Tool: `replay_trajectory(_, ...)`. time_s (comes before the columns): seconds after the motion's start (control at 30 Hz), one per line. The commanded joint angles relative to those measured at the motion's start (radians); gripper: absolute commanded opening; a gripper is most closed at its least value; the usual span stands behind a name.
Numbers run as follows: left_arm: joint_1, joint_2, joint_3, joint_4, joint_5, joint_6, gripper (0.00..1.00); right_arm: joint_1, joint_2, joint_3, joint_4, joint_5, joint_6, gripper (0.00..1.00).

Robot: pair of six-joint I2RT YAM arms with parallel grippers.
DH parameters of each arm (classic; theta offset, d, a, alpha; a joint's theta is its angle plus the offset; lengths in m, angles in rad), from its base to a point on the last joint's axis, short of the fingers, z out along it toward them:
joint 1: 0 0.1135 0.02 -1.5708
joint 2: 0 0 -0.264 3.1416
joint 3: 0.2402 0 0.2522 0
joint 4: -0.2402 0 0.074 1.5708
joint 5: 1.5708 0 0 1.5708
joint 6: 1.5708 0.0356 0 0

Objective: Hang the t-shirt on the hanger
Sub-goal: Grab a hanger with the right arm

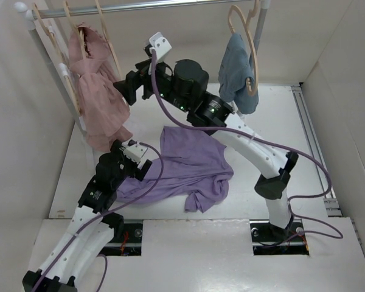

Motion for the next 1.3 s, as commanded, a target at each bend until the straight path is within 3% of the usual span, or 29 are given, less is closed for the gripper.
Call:
replay_trajectory(0.0, -0.004, -0.029, -0.012, 0.046, 0.001, -0.013, 1.00, 0.028, 0.022, 0.089, 0.175, 0.052, 0.017, 0.97)
replay_trajectory(0.23, -0.004, -0.048, -0.012, 0.037, 0.024, -0.004, 1.00, 0.038, 0.113, 0.098, 0.201, 0.168, 0.017, 0.96)
replay_trajectory(0.33, -0.004, -0.048, -0.012, 0.037, 0.024, -0.004, 1.00, 0.038, 0.148, 0.098, 0.201, 0.274, 0.017, 0.90)
replay_trajectory(0.5, -0.004, -0.048, -0.012, 0.037, 0.024, -0.004, 1.00, 0.038, 0.211, 0.153, 0.201, 0.310, -0.006, 0.82)
replay_trajectory(0.6, -0.004, -0.048, -0.012, 0.037, 0.024, -0.004, 1.00, 0.038, 0.224, 0.153, 0.201, 0.310, -0.006, 0.66)
replay_trajectory(0.63, -0.004, -0.048, -0.012, 0.037, 0.024, -0.004, 1.00, 0.038, 0.233, 0.153, 0.201, 0.310, -0.006, 0.47)
replay_trajectory(0.87, -0.004, -0.057, -0.012, 0.037, 0.015, -0.004, 1.00, 0.038, 0.233, 0.144, 0.232, 0.380, -0.006, 0.00)
replay_trajectory(1.07, -0.004, -0.057, -0.012, 0.037, 0.006, -0.004, 1.00, 0.038, 0.218, 0.114, 0.254, 0.404, -0.033, 0.00)
replay_trajectory(1.27, -0.004, -0.077, -0.012, 0.046, 0.006, -0.004, 1.00, 0.029, 0.067, -0.046, 0.350, 0.161, -0.105, 0.00)
